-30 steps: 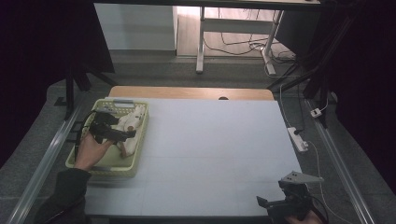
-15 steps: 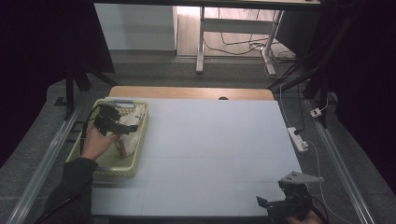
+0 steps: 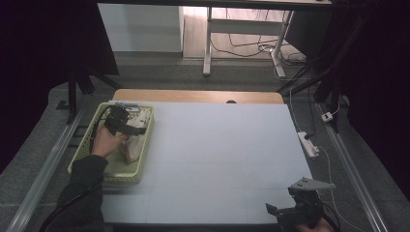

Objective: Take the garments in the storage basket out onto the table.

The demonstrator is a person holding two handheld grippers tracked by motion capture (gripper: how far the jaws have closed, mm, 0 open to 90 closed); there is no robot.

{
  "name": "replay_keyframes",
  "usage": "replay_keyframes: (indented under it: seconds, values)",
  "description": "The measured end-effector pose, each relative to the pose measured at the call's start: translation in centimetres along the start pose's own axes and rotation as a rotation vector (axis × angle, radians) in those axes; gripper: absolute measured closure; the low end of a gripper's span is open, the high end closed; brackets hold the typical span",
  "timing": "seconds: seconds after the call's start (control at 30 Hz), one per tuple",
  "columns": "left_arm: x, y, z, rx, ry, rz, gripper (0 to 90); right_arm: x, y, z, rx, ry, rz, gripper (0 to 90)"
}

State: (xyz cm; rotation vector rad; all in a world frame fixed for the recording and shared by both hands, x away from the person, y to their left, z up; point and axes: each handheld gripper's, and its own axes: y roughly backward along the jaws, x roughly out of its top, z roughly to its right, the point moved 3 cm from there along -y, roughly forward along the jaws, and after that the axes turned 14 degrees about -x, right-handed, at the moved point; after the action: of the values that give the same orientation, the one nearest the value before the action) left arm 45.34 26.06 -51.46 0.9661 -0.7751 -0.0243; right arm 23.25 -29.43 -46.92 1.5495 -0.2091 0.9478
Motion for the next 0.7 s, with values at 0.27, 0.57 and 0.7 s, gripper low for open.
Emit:
replay_keyframes:
  seconds: [0.27,0.57,0.7]
  values:
    - [0.0,-1.8,-0.9,0.012,0.036,-0.07,0.0,0.0,0.0,0.0,0.001,-0.002,0.002,0.0]
    - [-0.4,-3.4,-1.7,0.016,0.067,-0.17,0.0,0.0,0.0,0.0,0.0,-0.001,0.001,0.0]
    - [-0.5,-4.0,-1.7,0.047,0.044,-0.201,0.0,0.0,0.0,0.0,0.0,-0.001,0.002,0.0]
